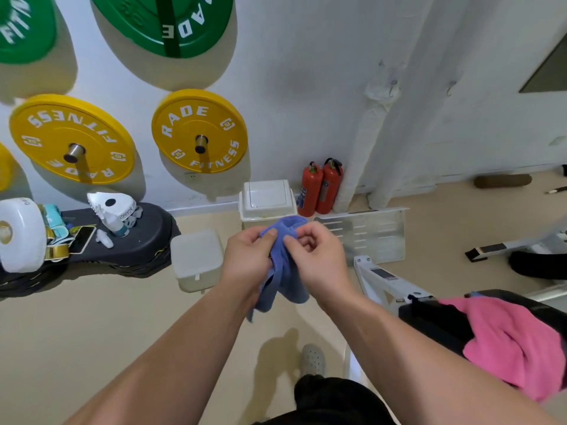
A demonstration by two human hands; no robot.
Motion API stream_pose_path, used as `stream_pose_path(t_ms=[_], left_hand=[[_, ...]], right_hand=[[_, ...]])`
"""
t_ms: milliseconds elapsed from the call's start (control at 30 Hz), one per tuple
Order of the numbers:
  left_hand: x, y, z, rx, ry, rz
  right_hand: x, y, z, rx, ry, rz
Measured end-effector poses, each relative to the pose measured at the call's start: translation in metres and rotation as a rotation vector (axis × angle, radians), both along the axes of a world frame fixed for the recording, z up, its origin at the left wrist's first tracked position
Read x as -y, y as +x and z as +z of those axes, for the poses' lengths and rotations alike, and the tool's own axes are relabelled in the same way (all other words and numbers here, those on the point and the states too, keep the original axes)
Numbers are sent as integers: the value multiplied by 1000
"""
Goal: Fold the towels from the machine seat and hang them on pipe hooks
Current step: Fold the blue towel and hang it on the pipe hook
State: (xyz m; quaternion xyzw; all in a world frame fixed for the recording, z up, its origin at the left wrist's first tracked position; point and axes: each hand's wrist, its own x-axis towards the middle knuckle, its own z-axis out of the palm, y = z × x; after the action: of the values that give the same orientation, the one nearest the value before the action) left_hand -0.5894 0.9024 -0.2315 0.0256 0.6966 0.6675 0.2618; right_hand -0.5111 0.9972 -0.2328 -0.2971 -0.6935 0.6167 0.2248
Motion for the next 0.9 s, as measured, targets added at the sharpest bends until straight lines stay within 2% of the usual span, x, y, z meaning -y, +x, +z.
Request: stream_pose_path(t_ms=[100, 200, 267, 367, 400, 467, 567, 633, 700, 767, 833, 900], left_hand=[[-19, -16, 1, -18, 64, -75], [-44, -41, -4, -68, 11, -76], [-66, -60, -7, -114, -25, -68], [-105, -86, -2, -147, -65, -108], [-118, -94, 1, -155, -91, -141], [-144, -111, 9, -163, -134, -226], [-177, -137, 20, -156, -136, -331], [-196, -154, 23, -172, -155, -359], [-214, -169, 25, -225, -226, -336], [-231, -182, 26, -250, -266, -273], [-251, -194, 24, -206, -220, -218], [-275, -209, 20, -151, -138, -154]], right_hand=[[-18, -17, -1, -16, 17, 146], [-61, -39, -8, 31, 139, 369], [-95, -56, -13, 18, 169, 361], [-155, -80, -17, -12, 339, 166], [-177, -87, -17, 2, 424, 158], [-222, -102, -15, 84, 506, 291], [-280, -122, -7, 243, 368, 585], [-310, -134, 2, 267, 326, 677], [-330, -145, 10, 215, 378, 630], [-346, -158, 11, 93, 294, 481], [-357, -171, 11, 2, 139, 334], [-368, -186, 8, 9, 90, 228]])
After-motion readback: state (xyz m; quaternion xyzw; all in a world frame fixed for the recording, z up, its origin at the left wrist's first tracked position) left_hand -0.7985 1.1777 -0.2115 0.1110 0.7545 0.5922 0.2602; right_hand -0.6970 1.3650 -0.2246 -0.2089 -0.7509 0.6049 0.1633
